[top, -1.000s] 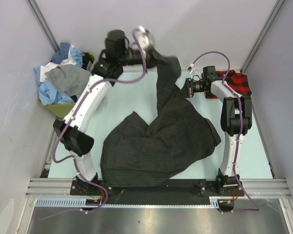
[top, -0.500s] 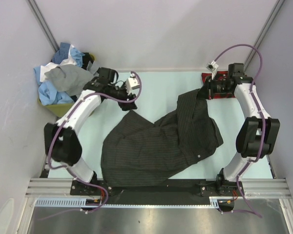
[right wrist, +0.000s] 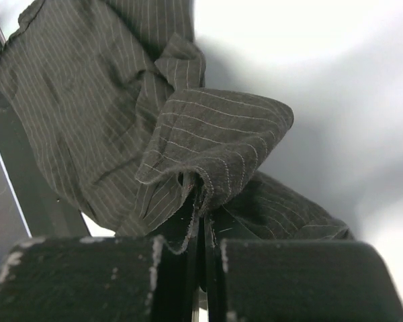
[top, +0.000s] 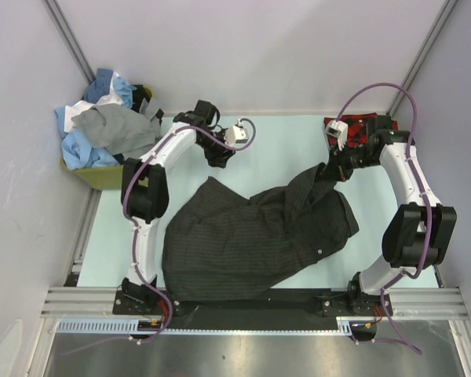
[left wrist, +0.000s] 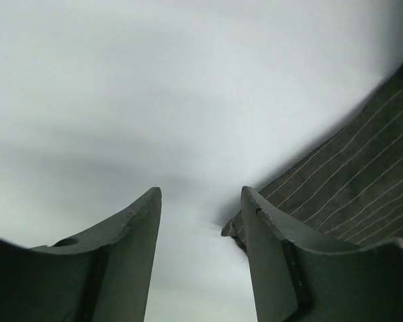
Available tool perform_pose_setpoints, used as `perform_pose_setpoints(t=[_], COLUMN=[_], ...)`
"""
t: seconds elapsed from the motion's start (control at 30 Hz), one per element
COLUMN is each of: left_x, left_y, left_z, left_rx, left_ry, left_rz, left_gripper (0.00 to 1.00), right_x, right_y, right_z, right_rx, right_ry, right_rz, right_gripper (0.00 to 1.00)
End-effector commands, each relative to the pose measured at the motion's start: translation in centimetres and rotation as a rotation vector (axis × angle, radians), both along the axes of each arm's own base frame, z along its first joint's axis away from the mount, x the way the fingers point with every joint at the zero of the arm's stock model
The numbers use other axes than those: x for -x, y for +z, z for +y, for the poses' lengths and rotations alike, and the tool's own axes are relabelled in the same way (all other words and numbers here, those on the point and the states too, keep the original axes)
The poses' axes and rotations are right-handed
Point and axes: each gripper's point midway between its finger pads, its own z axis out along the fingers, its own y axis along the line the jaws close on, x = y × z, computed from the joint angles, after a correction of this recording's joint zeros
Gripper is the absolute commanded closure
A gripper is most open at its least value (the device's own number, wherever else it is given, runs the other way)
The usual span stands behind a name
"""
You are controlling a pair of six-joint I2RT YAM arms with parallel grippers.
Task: Fold and stack the long sleeve shirts
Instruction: Flatten the shirt out
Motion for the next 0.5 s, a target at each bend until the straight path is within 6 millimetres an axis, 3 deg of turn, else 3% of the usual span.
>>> perform_pose_setpoints(t=[0.0,0.17,0.47], left_x=[2.2,3.8,3.8], left_y=[-1.1,-3.0,-7.6], left_z=[1.3,1.7,3.1], left_rx=[-0.129,-0.144,-0.237], left_ry=[-0.203,-0.246,-0.223], left_rz=[0.06,0.114,0.181], left_gripper=[0.44,0.42,0.46], right_x=[1.4,1.6,1.5], right_y=[1.3,1.2,0.7], right_z=[-0.5,-0.9,-1.8], right_rx=[0.035,0.041,0.052], right_ry=[0.002,-0.02,-0.049], right_rz=[-0.056,-0.058,-0.04], right_gripper=[1.0,1.0,1.0])
